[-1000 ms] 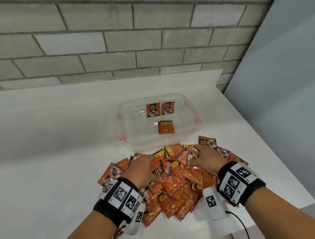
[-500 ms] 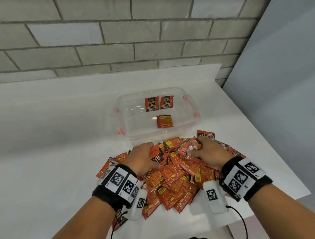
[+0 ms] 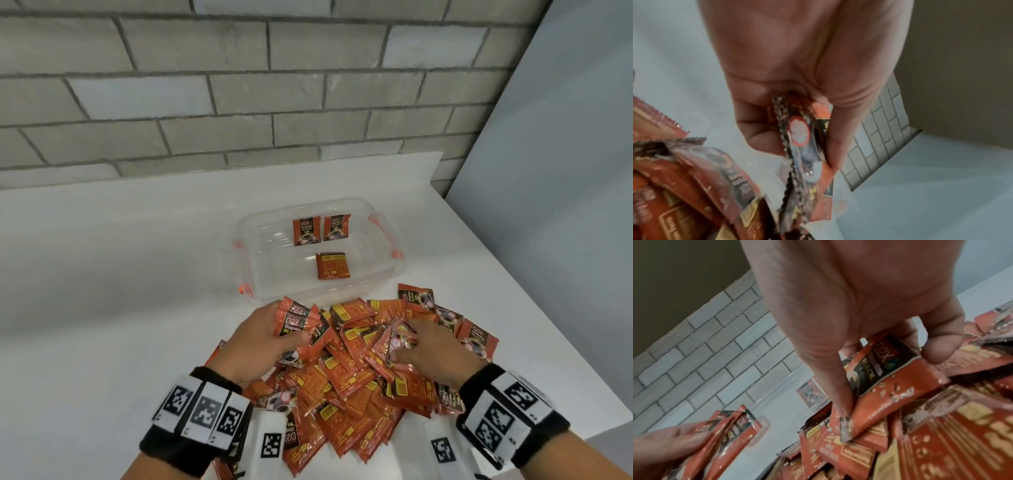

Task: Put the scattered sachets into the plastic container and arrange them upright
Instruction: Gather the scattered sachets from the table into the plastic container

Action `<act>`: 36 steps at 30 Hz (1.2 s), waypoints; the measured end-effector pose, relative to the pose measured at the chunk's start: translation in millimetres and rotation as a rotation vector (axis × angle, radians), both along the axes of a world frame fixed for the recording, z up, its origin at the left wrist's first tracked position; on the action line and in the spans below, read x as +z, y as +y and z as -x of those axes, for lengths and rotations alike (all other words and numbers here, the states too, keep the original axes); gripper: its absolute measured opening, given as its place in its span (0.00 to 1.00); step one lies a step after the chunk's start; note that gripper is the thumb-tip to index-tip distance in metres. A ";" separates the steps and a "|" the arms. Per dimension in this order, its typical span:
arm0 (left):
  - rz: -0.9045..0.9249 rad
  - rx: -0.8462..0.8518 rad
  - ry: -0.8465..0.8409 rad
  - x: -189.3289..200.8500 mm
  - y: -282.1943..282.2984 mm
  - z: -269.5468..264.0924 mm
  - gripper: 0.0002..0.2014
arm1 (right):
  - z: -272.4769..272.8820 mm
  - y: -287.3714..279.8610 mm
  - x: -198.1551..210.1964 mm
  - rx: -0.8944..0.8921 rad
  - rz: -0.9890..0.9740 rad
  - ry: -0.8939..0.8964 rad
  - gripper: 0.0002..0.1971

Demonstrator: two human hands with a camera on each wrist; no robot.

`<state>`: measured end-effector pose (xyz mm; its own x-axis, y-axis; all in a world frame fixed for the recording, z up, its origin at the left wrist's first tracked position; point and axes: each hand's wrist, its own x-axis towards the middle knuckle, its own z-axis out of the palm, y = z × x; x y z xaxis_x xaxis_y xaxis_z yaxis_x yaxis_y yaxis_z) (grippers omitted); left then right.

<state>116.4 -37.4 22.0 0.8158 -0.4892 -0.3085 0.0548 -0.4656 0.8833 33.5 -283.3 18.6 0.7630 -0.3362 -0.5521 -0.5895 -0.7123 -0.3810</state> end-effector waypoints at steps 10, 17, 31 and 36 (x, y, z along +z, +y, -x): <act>0.182 0.185 -0.012 26.8 3.8 -17.9 0.09 | -8.1 4.7 -0.6 0.034 0.011 0.031 0.41; 0.229 0.296 -0.052 44.1 9.4 -50.3 0.09 | -8.7 -3.4 45.0 -0.023 -0.314 -0.127 0.21; -0.374 0.200 -0.024 22.2 -58.6 -141.1 0.10 | -189.5 19.0 28.6 0.062 0.002 -0.002 0.24; -0.537 0.069 -0.087 17.7 -64.2 -143.9 0.18 | -197.7 29.0 11.2 0.171 0.084 0.059 0.34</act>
<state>260.3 -101.6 39.7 0.8741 -0.2263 -0.4298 0.0383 -0.8500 0.5254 231.2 -254.3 29.8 0.7803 -0.2510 -0.5728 -0.4763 -0.8321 -0.2843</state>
